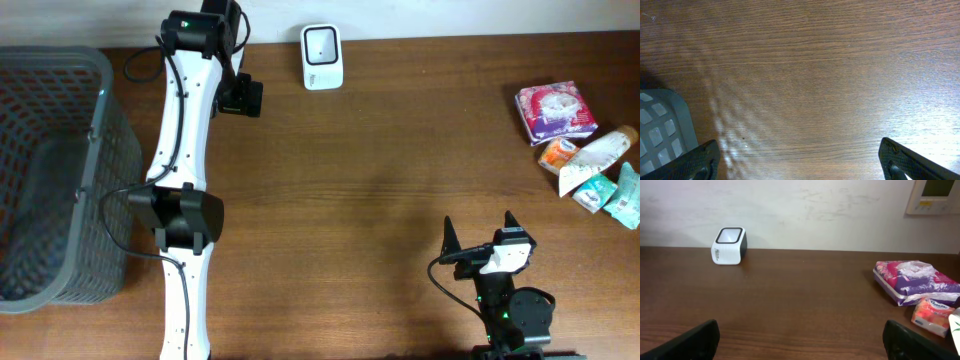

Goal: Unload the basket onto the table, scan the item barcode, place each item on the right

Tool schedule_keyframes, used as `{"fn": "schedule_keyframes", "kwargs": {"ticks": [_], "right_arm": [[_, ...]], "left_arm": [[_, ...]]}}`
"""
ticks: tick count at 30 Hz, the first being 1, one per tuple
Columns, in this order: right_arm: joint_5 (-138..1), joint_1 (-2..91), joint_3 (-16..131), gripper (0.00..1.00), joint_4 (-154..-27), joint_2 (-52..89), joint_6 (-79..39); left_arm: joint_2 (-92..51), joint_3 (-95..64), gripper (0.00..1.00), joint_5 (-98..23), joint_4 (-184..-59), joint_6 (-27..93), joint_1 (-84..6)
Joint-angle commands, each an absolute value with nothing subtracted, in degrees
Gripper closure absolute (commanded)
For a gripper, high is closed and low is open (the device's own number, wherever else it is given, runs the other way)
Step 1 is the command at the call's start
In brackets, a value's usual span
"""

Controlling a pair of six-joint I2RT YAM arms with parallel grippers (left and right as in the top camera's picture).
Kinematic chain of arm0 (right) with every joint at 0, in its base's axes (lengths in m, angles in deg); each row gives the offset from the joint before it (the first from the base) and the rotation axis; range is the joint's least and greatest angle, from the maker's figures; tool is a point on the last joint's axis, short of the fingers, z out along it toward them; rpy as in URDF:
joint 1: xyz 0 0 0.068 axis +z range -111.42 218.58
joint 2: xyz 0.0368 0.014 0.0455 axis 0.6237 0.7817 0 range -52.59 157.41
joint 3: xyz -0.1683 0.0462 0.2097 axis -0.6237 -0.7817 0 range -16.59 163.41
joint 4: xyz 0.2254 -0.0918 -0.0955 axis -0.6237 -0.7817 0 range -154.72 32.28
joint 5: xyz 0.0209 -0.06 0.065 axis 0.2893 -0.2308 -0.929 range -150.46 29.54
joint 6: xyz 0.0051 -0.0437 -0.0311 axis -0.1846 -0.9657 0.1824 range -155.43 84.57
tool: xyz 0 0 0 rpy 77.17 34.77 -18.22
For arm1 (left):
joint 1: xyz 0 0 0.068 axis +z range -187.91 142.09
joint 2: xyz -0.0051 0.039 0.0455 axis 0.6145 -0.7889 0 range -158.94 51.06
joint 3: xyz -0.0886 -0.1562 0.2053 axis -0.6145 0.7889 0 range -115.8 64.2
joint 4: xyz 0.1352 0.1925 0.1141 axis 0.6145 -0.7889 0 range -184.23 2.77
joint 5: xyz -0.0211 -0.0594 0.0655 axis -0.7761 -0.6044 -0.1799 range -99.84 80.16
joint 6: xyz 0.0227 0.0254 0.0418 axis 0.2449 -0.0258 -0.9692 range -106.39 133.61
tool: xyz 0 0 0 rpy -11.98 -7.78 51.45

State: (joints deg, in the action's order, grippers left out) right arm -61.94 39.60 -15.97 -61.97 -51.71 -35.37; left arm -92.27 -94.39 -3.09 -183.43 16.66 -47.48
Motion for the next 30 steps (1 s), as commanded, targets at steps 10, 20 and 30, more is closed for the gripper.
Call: {"fn": "schedule_keyframes", "kwargs": {"ticks": [10, 20, 30], "right_arm": [[-61.3, 40.0, -16.3, 0.01, -62.3, -52.4, -35.0], [-61.3, 40.0, -16.3, 0.01, -62.3, -52.4, -35.0], [-61.3, 40.0, -16.3, 0.01, -62.3, -52.4, -35.0]], "left_arm": [[-91.7, -95.4, 0.01, -2.5, -183.3, 16.7, -47.5], [-73.0, -76.9, 0.01, -8.2, -171.7, 16.6, -50.6], [-6.6, 2.7, 0.01, -15.1, -130.8, 16.6, -60.3]]}}
